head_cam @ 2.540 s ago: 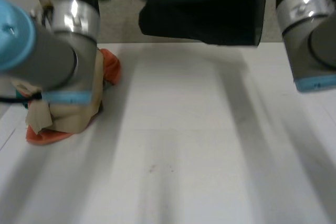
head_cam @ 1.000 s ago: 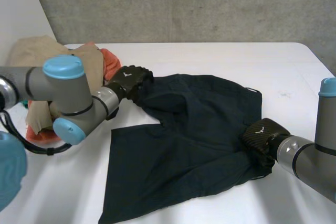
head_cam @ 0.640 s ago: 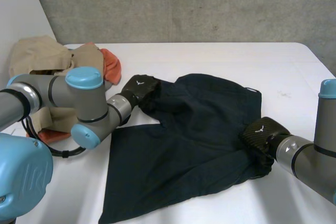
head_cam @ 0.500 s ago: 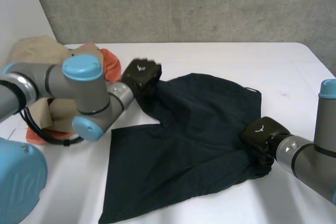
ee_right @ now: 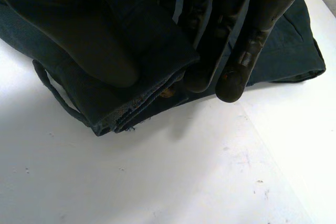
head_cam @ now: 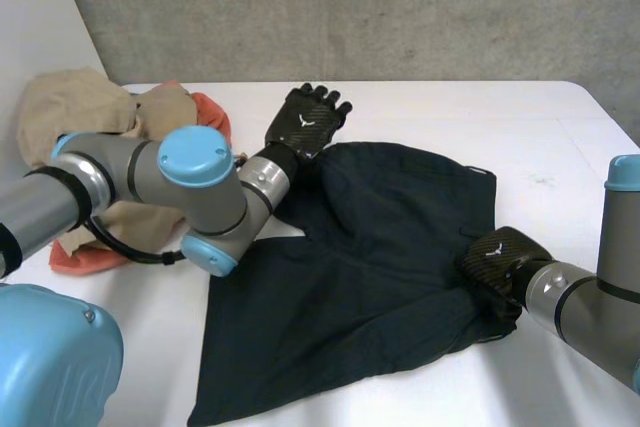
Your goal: Fold the laundry.
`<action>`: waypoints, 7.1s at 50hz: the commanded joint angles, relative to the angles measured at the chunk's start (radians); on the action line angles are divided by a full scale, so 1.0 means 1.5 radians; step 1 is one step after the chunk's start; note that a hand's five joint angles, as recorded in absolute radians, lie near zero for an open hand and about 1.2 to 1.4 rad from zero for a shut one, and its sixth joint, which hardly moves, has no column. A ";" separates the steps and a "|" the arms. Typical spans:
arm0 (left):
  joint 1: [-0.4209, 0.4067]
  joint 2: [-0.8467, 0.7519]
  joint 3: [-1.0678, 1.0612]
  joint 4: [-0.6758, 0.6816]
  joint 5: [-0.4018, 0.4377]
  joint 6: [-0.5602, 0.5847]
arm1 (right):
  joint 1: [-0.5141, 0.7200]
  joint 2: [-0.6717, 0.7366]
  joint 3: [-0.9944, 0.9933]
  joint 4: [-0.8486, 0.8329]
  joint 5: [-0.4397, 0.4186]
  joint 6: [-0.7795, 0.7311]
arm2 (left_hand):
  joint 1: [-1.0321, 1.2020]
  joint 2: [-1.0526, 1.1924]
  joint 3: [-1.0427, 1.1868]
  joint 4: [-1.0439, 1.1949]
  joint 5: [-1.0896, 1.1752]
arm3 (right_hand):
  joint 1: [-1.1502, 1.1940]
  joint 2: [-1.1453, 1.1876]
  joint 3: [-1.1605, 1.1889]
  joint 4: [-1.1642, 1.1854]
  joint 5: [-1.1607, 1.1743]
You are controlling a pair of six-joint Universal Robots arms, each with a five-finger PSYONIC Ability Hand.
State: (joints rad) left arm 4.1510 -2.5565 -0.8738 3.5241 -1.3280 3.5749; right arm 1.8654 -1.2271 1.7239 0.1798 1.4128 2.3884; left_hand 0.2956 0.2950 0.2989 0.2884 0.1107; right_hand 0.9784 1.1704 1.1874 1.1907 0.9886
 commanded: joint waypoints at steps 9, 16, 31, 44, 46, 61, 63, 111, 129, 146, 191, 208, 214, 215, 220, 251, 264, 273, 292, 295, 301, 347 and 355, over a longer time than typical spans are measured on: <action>0.069 0.133 -0.150 -0.001 -0.105 -0.005 | 0.001 0.000 0.001 -0.003 0.000 0.000 | 0.033 0.034 0.031 0.038 0.040 | 0.279 0.151 0.139 0.137 0.155; 0.108 0.174 -0.236 -0.023 -0.111 -0.011 | 0.000 0.000 0.000 -0.005 0.000 0.000 | 0.244 0.245 0.242 0.249 0.251 | 0.279 0.151 0.139 0.137 0.155; 0.121 0.092 -0.125 -0.191 -0.009 -0.198 | 0.004 0.001 0.004 -0.010 0.000 0.000 | 0.386 0.386 0.384 0.391 0.393 | 0.279 0.151 0.139 0.137 0.155; 0.112 -0.003 0.007 -0.208 -0.012 -0.198 | 0.000 0.001 0.005 -0.010 0.000 0.000 | 0.376 0.376 0.374 0.381 0.383 | 0.279 0.151 0.139 0.137 0.155; 0.111 -0.014 0.024 -0.217 -0.012 -0.197 | 0.000 0.001 0.005 -0.010 0.000 0.000 | 0.378 0.378 0.376 0.383 0.385 | 0.279 0.151 0.139 0.137 0.155; 0.074 -0.056 0.101 -0.209 -0.047 -0.197 | 0.000 0.002 0.004 -0.011 0.000 0.000 | 0.734 0.734 0.731 0.738 0.741 | 0.279 0.151 0.139 0.137 0.155; 0.070 -0.056 0.101 -0.199 -0.049 -0.197 | 0.000 0.003 0.004 -0.011 0.000 0.000 | 0.734 0.734 0.732 0.739 0.741 | 0.279 0.151 0.139 0.137 0.155; 0.011 0.059 -0.042 -0.013 -0.031 0.109 | -0.015 0.003 0.001 -0.010 -0.001 -0.002 | -0.045 -0.045 -0.047 -0.040 -0.038 | 0.279 0.151 0.139 0.137 0.155; 0.086 0.364 -0.477 -0.018 -0.039 0.094 | -0.014 0.003 0.001 -0.010 -0.001 -0.001 | 0.211 0.212 0.209 0.216 0.218 | 0.279 0.151 0.139 0.137 0.155; 0.112 0.302 -0.520 -0.018 -0.031 0.090 | -0.013 0.002 0.003 -0.013 -0.001 0.000 | 0.200 0.200 0.198 0.204 0.207 | 0.279 0.151 0.139 0.137 0.155; -0.033 0.490 -0.715 -0.312 -0.185 -0.225 | -0.027 0.001 0.003 -0.100 -0.018 0.116 | 0.245 0.245 0.243 0.250 0.252 | 0.279 0.151 0.139 0.137 0.155; -0.088 0.537 -0.723 -0.314 -0.216 -0.225 | -0.026 0.000 0.002 -0.097 -0.021 0.116 | 0.210 0.210 0.207 0.214 0.216 | 0.279 0.151 0.139 0.137 0.155; -0.094 0.490 -0.714 -0.312 -0.220 -0.225 | -0.028 0.001 0.002 -0.098 -0.022 0.116 | 0.233 0.233 0.231 0.238 0.240 | 0.279 0.151 0.139 0.137 0.155; -0.096 0.488 -0.713 -0.310 -0.222 -0.225 | -0.028 0.001 0.002 -0.097 -0.022 0.116 | 0.252 0.253 0.250 0.257 0.259 | 0.279 0.151 0.139 0.137 0.155; -0.114 0.478 -0.705 -0.285 -0.257 -0.224 | -0.030 -0.003 0.001 -0.095 -0.019 0.117 | 0.734 0.734 0.732 0.739 0.741 | 0.279 0.151 0.139 0.137 0.155; -0.063 0.421 -0.382 -0.267 -0.262 0.050 | -0.070 0.005 -0.134 0.089 -0.055 -0.012 | 0.734 0.734 0.732 0.739 0.741 | 0.279 0.151 0.139 0.137 0.155; -0.020 0.101 -0.086 0.033 -0.258 0.195 | -0.013 0.173 -0.274 -0.223 0.042 0.004 | 0.734 0.734 0.732 0.739 0.741 | 0.279 0.151 0.139 0.137 0.155; 0.000 -0.084 0.089 0.121 -0.206 0.272 | -0.002 0.361 -0.410 -0.363 0.088 -0.069 | 0.734 0.734 0.732 0.739 0.741 | 0.279 0.151 0.139 0.137 0.155; -0.016 0.182 -0.235 0.210 -0.230 0.141 | -0.019 0.063 -0.249 -0.271 0.069 0.177 | -0.081 -0.080 -0.083 -0.076 -0.074 | -0.536 -0.664 -0.675 -0.677 -0.659; -0.019 0.257 -0.312 0.200 -0.232 0.087 | -0.041 0.031 -0.217 -0.202 0.034 0.197 | -0.081 -0.080 -0.083 -0.076 -0.074 | -0.536 -0.664 -0.675 -0.677 -0.659; -0.017 0.396 -0.477 0.114 -0.228 -0.060 | -0.066 0.010 -0.142 -0.055 -0.021 0.232 | -0.070 -0.070 -0.073 -0.066 -0.063 | -0.515 -0.643 -0.655 -0.657 -0.639; -0.015 0.466 -0.581 0.040 -0.221 -0.191 | -0.170 0.009 -0.101 -0.190 -0.054 -0.032 | -0.072 -0.072 -0.075 -0.068 -0.065 | 0.279 0.151 0.139 0.137 0.155; -0.011 0.474 -0.575 0.041 -0.223 -0.190 | 0.042 0.029 -0.168 -0.244 -0.101 -0.071 | -0.072 -0.072 -0.075 -0.068 -0.065 | 0.279 0.151 0.139 0.137 0.155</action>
State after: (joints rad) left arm 4.1289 -1.8530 -1.7421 3.5843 -1.6607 3.2895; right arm 1.7457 -1.2121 1.5195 -0.1292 1.3111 2.3036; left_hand 0.2024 0.1997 0.2081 0.2023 0.0465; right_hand 0.9692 1.1709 1.1953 1.1905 0.9785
